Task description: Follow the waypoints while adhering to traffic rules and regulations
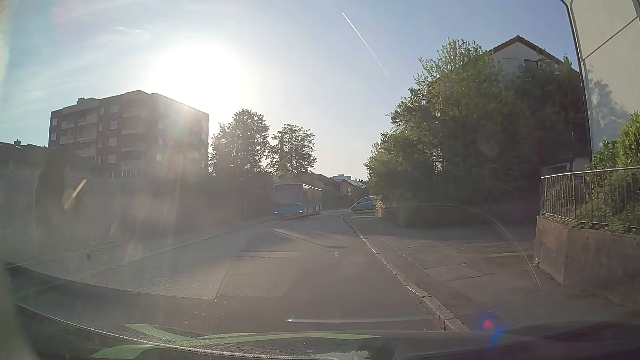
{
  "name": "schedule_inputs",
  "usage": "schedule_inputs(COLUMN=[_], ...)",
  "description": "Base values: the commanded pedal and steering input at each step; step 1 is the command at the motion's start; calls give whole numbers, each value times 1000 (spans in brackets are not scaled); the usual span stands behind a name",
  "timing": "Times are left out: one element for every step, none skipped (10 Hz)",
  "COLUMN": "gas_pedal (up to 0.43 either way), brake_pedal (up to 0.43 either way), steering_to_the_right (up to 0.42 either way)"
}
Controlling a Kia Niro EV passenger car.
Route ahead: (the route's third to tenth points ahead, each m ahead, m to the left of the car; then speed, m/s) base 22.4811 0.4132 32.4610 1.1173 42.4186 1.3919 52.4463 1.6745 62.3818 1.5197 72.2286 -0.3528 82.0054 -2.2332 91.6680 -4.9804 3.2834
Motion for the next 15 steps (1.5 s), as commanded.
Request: schedule_inputs(gas_pedal=[0, 0, 0, 0, 0, 0, 0, 0, 0, 0, 0, 0, 0, 0, 0], brake_pedal=[98, 37, 0, 0, 0, 0, 0, 0, 0, 0, 24, 104, 128, 152, 165], steering_to_the_right=[-38, -35, -33, -31, -29, -23, -16, -12, -7, -3, 4, 10, 17, 27, 45])
